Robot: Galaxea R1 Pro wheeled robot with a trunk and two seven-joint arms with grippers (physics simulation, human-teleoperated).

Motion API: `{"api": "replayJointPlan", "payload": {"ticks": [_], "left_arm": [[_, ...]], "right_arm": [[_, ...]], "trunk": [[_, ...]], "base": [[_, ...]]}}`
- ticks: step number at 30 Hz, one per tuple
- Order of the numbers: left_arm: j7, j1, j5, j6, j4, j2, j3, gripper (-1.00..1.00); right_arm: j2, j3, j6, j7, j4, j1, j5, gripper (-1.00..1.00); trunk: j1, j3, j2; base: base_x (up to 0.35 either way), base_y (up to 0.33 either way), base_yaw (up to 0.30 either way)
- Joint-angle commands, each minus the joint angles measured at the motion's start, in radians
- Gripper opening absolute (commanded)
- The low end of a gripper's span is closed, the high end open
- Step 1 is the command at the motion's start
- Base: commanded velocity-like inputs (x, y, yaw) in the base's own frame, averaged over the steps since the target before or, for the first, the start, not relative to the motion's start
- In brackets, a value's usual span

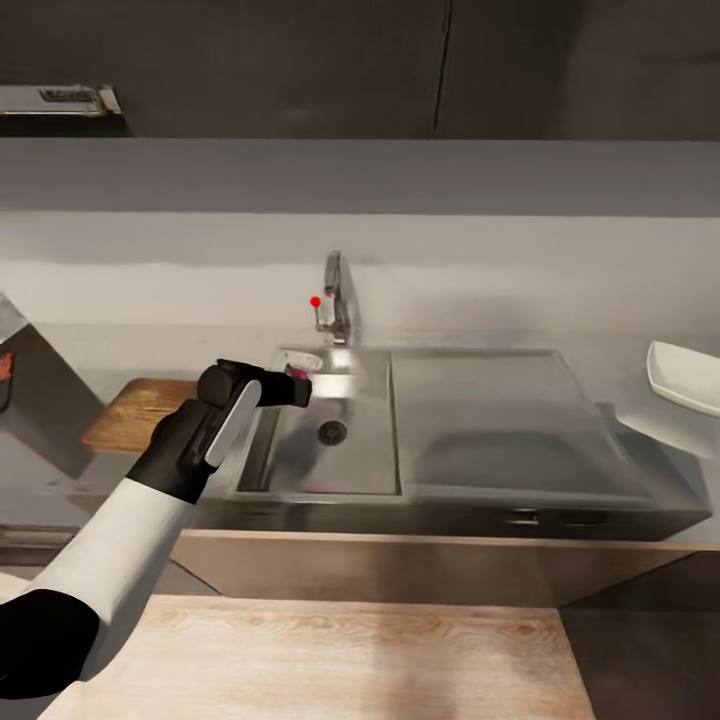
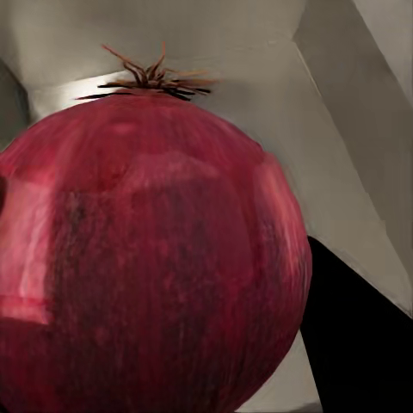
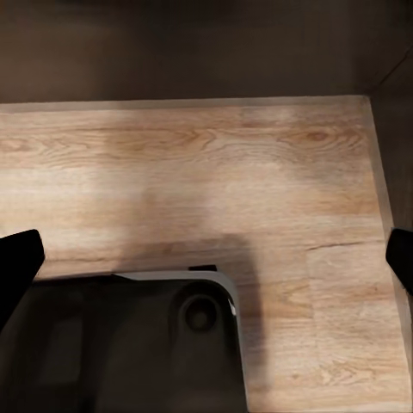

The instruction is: In the kitchen, take the Vidalia onion out of the sink, dice it on the chopping board with the paring knife, put the diced onion into the bowl on the countertop, then place both the paring knife and the chopping board into the sink.

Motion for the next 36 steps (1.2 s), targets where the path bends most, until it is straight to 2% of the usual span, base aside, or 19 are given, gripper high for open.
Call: {"api": "replayJointPlan", "payload": {"ticks": [1, 12, 18, 36], "left_arm": [[0.002, -0.001, 0.003, 0.003, -0.001, 0.002, -0.002, -1.0], [0.002, 0.002, 0.003, 0.003, 0.004, 0.008, -0.003, -1.0], [0.002, 0.035, 0.003, 0.002, 0.005, 0.008, -0.002, -1.0], [0.002, 0.039, 0.003, 0.0, 0.007, 0.008, -0.002, -1.0]], "right_arm": [[0.001, -0.003, 0.0, -0.004, -0.002, 0.001, 0.007, 1.0], [0.001, -0.003, 0.0, -0.004, -0.001, 0.001, 0.008, 1.0], [0.001, -0.003, 0.0, -0.004, -0.001, 0.001, 0.008, 1.0], [0.001, -0.003, 0.0, -0.004, -0.002, 0.001, 0.008, 1.0]], "trunk": [[0.001, 0.0, -0.002], [0.001, 0.017, -0.002], [0.001, 0.027, -0.002], [0.001, 0.055, -0.002]], "base": [[0.0, 0.303, 0.0], [0.0, 0.304, 0.0], [0.0, 0.304, 0.0], [0.0, 0.304, 0.0]]}}
